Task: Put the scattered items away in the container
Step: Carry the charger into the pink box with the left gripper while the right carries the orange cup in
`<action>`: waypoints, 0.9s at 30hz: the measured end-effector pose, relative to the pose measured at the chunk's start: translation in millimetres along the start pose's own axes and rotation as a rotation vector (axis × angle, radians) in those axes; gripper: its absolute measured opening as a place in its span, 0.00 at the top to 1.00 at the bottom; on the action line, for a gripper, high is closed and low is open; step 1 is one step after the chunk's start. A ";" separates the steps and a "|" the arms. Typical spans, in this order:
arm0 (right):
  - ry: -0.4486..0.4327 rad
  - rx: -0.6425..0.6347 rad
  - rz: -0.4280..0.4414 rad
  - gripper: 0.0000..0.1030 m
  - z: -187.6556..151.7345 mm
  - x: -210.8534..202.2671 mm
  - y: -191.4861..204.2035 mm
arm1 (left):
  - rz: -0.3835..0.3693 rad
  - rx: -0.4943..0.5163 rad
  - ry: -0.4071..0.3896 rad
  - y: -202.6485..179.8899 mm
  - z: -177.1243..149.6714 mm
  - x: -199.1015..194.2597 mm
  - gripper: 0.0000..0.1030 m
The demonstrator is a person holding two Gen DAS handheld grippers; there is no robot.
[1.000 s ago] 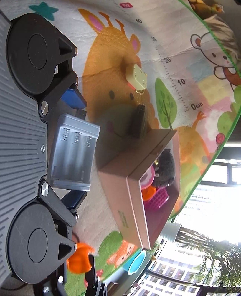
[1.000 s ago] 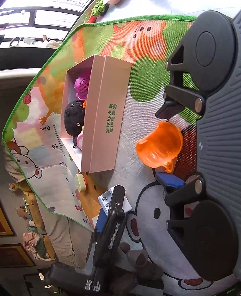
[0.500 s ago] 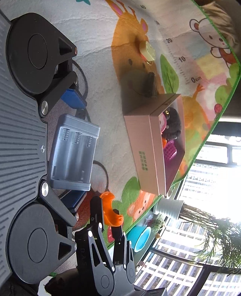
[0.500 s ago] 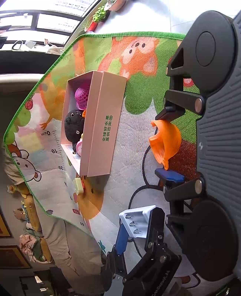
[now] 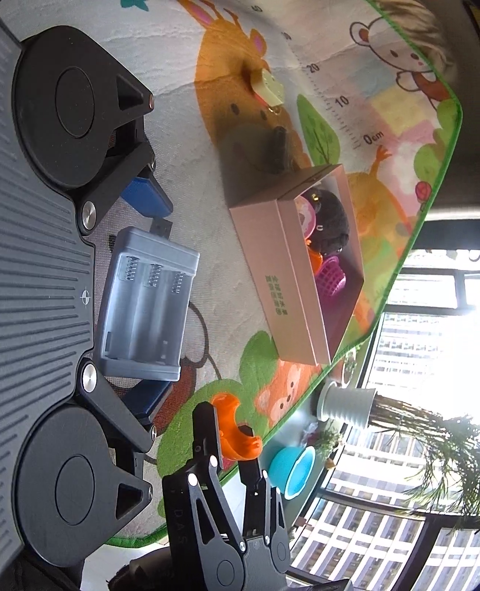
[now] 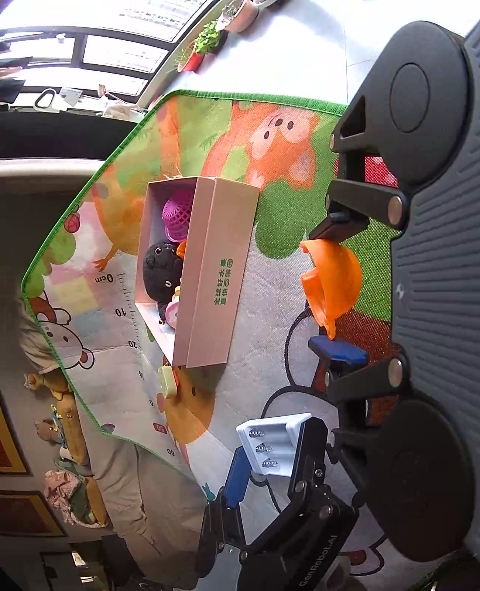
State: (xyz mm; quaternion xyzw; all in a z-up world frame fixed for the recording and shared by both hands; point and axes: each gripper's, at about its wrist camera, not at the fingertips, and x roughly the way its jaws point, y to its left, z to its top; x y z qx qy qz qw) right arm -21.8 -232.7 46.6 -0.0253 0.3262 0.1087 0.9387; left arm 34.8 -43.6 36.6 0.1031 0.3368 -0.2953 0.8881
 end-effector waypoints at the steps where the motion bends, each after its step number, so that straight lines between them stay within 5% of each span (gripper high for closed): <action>1: -0.001 0.009 -0.002 0.47 1.4 0.1 -3.5 | 0.002 0.009 0.000 -0.3 2.3 2.2 0.06; 15: -0.169 0.131 -0.011 0.47 123.1 34.0 -61.6 | 0.030 0.096 -0.265 29.8 104.5 52.3 0.06; 22: -0.151 0.162 -0.042 0.47 148.8 75.6 -71.7 | 0.054 0.029 -0.219 56.9 131.0 97.7 0.06; 24: -0.132 0.173 -0.042 0.35 149.2 85.9 -72.5 | 0.058 0.000 -0.188 65.5 131.5 107.5 0.06; 27: -0.108 0.188 -0.037 0.31 147.5 96.8 -71.7 | 0.069 -0.017 -0.174 72.7 127.0 113.3 0.06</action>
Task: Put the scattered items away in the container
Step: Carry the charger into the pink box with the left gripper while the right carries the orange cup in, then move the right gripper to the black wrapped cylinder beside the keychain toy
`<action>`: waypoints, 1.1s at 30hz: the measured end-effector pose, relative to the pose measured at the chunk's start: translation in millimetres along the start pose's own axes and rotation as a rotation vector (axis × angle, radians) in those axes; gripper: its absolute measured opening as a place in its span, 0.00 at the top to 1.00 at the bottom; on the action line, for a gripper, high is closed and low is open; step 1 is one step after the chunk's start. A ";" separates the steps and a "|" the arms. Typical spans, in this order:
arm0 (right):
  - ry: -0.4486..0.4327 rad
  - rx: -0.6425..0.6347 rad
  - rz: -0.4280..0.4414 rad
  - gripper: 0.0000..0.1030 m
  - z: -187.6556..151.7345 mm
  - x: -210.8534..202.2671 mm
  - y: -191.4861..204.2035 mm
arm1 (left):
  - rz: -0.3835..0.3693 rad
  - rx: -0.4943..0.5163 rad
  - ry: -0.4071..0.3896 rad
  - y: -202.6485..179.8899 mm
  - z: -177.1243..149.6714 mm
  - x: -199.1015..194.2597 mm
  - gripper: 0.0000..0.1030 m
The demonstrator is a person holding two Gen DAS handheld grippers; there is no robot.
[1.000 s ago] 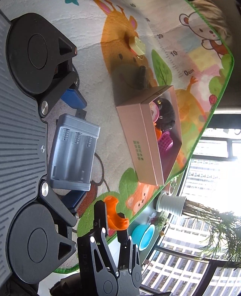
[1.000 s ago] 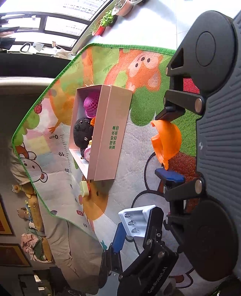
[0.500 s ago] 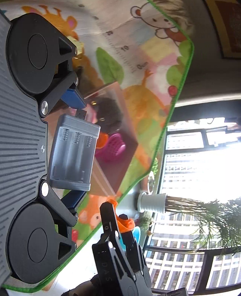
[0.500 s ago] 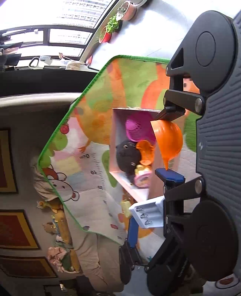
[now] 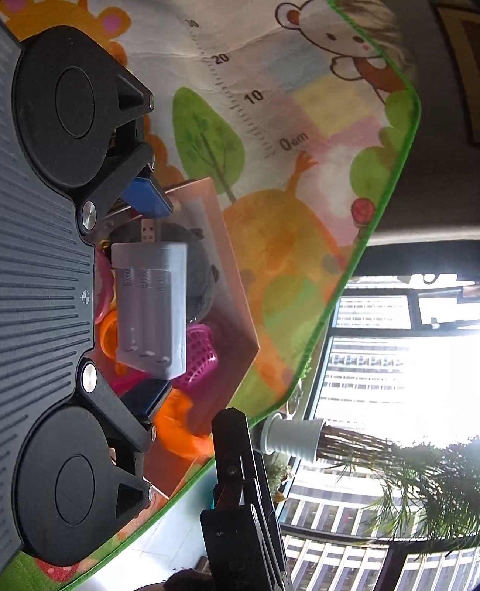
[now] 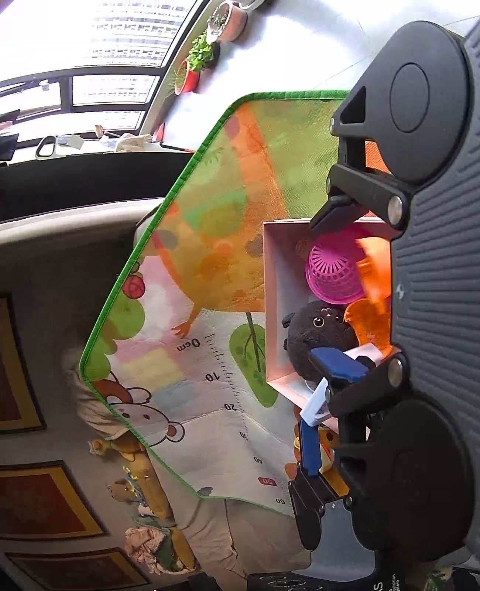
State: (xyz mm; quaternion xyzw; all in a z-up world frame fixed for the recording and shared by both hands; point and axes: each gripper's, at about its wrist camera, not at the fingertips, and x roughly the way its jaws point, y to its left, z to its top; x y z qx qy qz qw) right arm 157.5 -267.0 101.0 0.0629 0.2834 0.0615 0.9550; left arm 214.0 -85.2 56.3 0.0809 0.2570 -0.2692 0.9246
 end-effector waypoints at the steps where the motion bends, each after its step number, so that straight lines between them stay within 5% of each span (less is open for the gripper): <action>1: 0.007 0.000 0.001 0.31 -1.5 2.9 0.8 | 0.000 -0.005 0.000 1.7 -1.8 0.0 0.06; 9: 0.065 -0.015 -0.005 0.30 -7.1 17.2 15.2 | -0.003 -0.036 0.000 15.3 -11.8 -7.3 0.06; 17: 0.084 -0.110 -0.004 0.26 3.6 23.1 53.7 | 0.123 -0.185 -0.050 64.7 -54.6 -63.1 0.04; 22: 0.123 -0.178 0.084 0.26 21.3 48.6 105.0 | 0.189 -0.265 -0.029 92.9 -81.0 -83.3 0.04; 27: 0.255 -0.282 0.137 0.56 38.0 92.3 161.5 | 0.167 -0.344 -0.025 104.5 -103.2 -90.4 0.03; 33: 0.402 -0.392 0.038 0.60 30.1 155.3 198.7 | 0.121 -0.373 -0.039 105.1 -109.8 -92.0 0.03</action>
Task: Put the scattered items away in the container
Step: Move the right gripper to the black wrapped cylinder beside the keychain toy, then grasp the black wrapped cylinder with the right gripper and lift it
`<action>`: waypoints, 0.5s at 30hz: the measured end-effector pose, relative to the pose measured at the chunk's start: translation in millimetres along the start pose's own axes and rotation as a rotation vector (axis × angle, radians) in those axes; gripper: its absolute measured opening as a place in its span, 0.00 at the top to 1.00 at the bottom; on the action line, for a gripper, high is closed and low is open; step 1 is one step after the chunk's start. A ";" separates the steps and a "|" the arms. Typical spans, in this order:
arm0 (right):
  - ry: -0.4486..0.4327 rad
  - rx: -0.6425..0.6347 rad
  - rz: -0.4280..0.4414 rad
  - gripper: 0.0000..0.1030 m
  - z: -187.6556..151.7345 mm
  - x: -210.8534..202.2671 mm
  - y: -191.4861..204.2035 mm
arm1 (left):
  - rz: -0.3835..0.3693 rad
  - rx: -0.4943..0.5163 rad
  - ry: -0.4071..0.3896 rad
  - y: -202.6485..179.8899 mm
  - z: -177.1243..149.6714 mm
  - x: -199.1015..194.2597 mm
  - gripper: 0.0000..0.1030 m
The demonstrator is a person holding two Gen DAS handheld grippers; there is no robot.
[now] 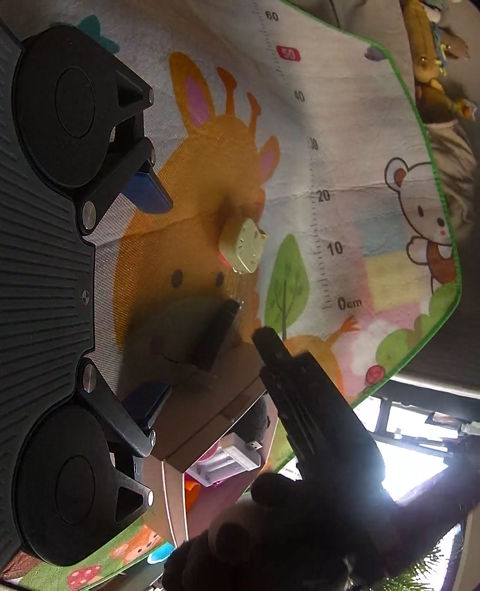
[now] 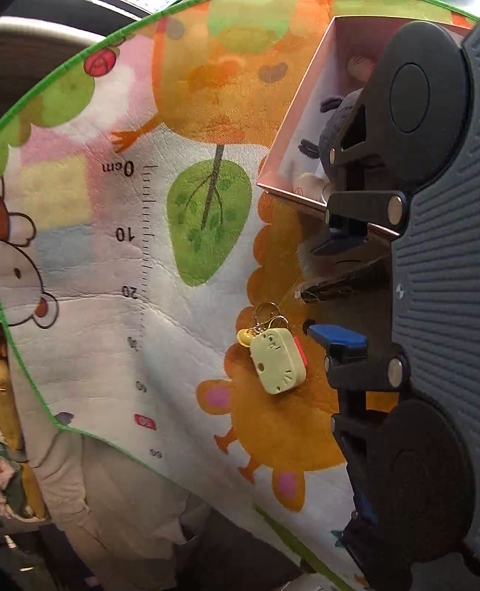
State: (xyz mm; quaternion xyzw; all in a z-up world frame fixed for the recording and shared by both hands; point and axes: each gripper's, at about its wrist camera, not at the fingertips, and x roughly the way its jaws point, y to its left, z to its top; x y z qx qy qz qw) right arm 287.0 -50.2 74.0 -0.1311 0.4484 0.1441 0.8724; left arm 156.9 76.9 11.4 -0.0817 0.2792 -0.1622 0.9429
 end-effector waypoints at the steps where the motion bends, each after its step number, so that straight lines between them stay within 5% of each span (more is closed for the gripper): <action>1: 0.020 -0.025 -0.030 0.60 1.0 9.9 5.5 | -0.004 -0.005 -0.001 0.7 -0.2 -0.1 0.03; 4: 0.080 -0.115 -0.105 0.60 0.3 39.1 20.2 | -0.005 -0.022 -0.008 3.2 -0.2 -1.8 0.03; 7: 0.099 -0.152 -0.113 0.74 0.4 41.3 29.9 | -0.002 -0.038 -0.006 5.4 0.0 -1.6 0.03; 8: 0.114 -0.152 -0.089 0.81 -0.3 38.7 31.5 | -0.006 -0.040 -0.005 5.6 0.0 -1.6 0.03; 15: 0.151 -0.020 0.210 0.82 -12.5 -13.0 20.8 | -0.033 0.036 -0.011 -5.8 -2.9 -5.3 0.02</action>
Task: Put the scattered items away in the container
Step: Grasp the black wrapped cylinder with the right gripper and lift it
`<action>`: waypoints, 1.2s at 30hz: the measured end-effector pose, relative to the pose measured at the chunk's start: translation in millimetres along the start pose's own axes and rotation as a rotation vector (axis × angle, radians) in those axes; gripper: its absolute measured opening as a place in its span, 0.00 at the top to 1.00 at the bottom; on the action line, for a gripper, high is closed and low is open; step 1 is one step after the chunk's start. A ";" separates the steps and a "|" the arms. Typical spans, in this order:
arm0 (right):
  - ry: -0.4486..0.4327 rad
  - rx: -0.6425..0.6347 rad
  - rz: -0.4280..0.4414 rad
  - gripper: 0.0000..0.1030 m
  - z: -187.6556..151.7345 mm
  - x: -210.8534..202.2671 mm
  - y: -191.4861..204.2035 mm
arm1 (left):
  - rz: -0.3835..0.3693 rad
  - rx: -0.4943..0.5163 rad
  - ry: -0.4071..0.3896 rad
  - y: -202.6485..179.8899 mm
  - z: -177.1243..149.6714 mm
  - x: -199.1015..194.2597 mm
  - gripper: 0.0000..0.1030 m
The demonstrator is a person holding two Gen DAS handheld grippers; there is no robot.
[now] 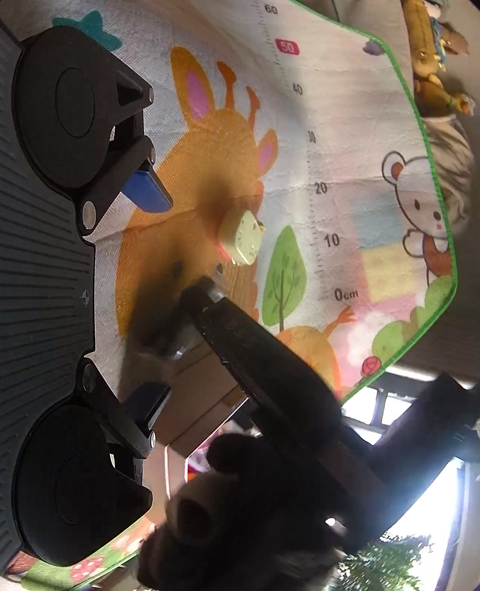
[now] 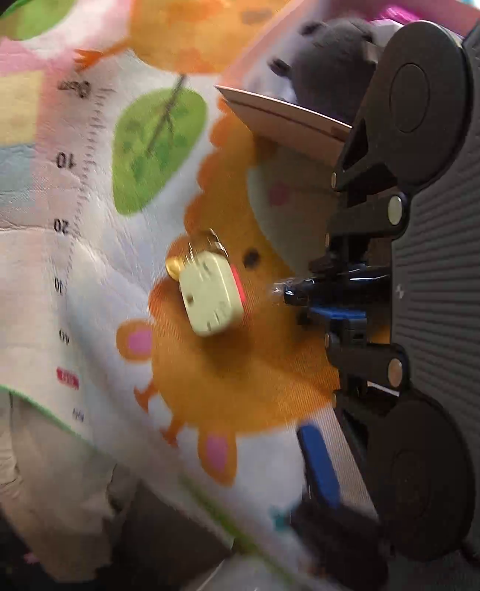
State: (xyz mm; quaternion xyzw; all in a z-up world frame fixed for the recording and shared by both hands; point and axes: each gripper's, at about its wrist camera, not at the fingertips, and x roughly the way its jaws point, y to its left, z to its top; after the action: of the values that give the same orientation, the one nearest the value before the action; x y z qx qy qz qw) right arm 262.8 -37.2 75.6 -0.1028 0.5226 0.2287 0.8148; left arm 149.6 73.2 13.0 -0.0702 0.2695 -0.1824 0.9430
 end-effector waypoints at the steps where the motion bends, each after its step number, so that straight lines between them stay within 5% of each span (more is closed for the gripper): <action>1: -0.029 0.001 0.001 0.82 -4.3 -12.4 -1.1 | -0.001 0.011 0.000 -2.1 -0.4 0.0 0.02; 9: -0.185 0.001 -0.118 0.81 -35.8 -83.8 -40.0 | 0.003 -0.007 0.020 0.8 -1.1 4.1 0.02; 14: -0.183 -0.045 -0.189 0.82 -54.8 -78.0 -52.8 | 0.008 -0.010 0.025 1.8 -1.6 4.4 0.02; 20: -0.210 0.050 -0.094 0.79 -56.1 -65.9 -63.2 | 0.002 -0.027 0.037 4.5 -1.2 5.6 0.01; 30: -0.268 -0.114 -0.241 0.74 -53.3 -44.5 -16.6 | 0.001 -0.046 0.049 7.2 -1.0 7.2 0.01; 36: -0.231 -0.144 -0.085 0.74 -44.7 -38.6 10.7 | 0.013 -0.023 0.053 4.2 -1.3 7.9 0.01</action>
State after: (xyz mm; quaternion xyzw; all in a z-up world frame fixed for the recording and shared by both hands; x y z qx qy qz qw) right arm 208.2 -56.2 91.7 -0.1563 0.4028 0.2412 0.8690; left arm 156.5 74.0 7.1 -0.0744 0.2969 -0.1751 0.9358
